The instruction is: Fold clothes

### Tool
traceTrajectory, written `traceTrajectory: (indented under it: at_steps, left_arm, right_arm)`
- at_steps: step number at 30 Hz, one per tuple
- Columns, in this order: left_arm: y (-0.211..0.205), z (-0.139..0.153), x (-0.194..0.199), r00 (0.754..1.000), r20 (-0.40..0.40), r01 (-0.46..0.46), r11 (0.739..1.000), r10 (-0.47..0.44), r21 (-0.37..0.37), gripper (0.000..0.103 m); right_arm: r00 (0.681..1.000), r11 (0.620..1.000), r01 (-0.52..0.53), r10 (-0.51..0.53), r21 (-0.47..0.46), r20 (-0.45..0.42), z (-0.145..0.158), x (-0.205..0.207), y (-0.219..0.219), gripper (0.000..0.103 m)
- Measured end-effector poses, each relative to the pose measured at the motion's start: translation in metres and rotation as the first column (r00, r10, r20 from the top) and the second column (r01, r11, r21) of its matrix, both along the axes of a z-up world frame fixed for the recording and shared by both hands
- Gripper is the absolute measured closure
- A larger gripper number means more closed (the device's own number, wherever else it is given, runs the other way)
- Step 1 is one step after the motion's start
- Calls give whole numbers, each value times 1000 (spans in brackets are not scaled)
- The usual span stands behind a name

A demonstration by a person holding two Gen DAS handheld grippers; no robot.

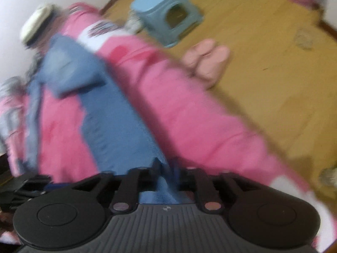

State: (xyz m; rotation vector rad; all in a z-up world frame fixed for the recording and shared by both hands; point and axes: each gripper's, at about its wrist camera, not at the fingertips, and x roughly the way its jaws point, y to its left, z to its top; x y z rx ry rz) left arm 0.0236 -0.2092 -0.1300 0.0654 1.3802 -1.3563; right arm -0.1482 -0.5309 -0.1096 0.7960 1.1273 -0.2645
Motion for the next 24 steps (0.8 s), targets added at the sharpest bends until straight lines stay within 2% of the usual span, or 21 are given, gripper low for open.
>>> traceTrajectory:
  at_steps: [1, 4, 6, 8, 10, 12, 13, 14, 16, 19, 20, 21, 24]
  left_arm:
    - [1, -3, 3, 1000, -8, -19, 1000, 19, 18, 91]
    - [4, -7, 14, 996, -29, -86, 995, 87, 43, 91]
    - [6, -8, 21, 990, -30, -133, 990, 134, 44, 91]
    - [8, -8, 29, 983, -31, -180, 983, 181, 45, 91]
    - [10, -9, 37, 973, -32, -227, 973, 228, 45, 91]
    - [13, -7, 47, 958, -24, -285, 958, 286, 39, 89]
    - [16, -6, 54, 948, -16, -317, 948, 318, 32, 87]
    - [19, -5, 62, 937, -8, -349, 937, 350, 24, 86]
    - [26, -2, 75, 917, 11, -398, 917, 398, 11, 86]
    - [39, 1, 97, 879, 42, -474, 880, 474, -8, 83]
    - [43, 1, 103, 863, 42, -504, 864, 504, -13, 82]
    - [47, 1, 110, 845, 43, -532, 846, 533, -17, 79]
    - [59, -3, 131, 788, 10, -615, 788, 615, -40, 75]
  right_arm:
    - [1000, 999, 20, -20, -29, 3, 3, -2, -2, 72]
    - [999, 986, 23, -15, -165, 51, 24, -7, 1, 69]
    - [990, 959, -63, 95, -275, 104, 43, 1, 19, 69]
    - [948, 905, -228, 290, -360, 129, 54, 20, 54, 69]
    - [879, 809, -380, 467, -448, 99, 58, 42, 92, 69]
    - [784, 650, -516, 621, -557, -3, 49, 64, 138, 66]
    - [737, 562, -561, 674, -608, -58, 42, 73, 160, 65]
    - [702, 495, -587, 706, -640, -99, 35, 79, 174, 65]
    - [652, 389, -624, 738, -677, -176, 19, 91, 192, 65]
    - [634, 338, -647, 736, -684, -236, 3, 99, 193, 66]
    - [633, 332, -651, 734, -682, -247, -1, 101, 192, 67]
    - [644, 356, -649, 727, -672, -236, 1, 103, 189, 68]
    - [681, 425, -638, 701, -643, -213, 9, 107, 180, 85]
